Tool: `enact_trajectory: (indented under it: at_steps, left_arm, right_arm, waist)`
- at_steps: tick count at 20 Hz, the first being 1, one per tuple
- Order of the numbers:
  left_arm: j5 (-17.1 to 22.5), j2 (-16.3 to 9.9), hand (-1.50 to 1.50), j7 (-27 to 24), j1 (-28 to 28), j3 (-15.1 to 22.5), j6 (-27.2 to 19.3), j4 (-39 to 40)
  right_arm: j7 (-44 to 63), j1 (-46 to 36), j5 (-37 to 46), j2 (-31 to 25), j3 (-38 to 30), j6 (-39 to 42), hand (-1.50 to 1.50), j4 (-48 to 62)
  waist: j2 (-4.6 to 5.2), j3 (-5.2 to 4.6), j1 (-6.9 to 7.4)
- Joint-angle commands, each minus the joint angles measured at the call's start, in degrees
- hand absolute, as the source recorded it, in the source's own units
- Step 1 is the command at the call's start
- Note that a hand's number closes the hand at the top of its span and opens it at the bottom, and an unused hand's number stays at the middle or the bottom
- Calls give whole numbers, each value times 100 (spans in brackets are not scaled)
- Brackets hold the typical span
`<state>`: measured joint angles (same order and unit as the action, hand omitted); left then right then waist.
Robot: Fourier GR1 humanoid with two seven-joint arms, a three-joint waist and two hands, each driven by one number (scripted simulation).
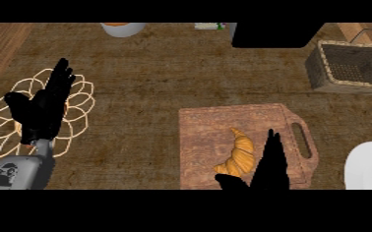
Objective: Pick the croissant from the cutting board and place it in the basket
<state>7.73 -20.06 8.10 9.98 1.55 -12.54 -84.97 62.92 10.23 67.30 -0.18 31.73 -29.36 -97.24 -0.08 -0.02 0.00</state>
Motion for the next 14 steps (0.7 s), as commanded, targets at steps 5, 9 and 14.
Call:
enact_trajectory:
  at_steps: [5, 9, 14]
  left_arm:
    - [-153, 154, 0, 92, -95, -48, 64, -161]
    - [-114, 63, 0, 400, 270, -209, 138, -133]
    - [-228, 121, 0, 151, -218, -160, 181, -344]
  right_arm:
    - [782, -578, -274, 17, -76, -245, -150, 648]
    - [799, -728, -448, 16, 76, -383, -150, 1059]
    - [54, -520, -1123, 15, 196, 157, 150, 962]
  waist:
    - [6, 3, 23]
    - [10, 4, 18]
    - [0, 4, 66]
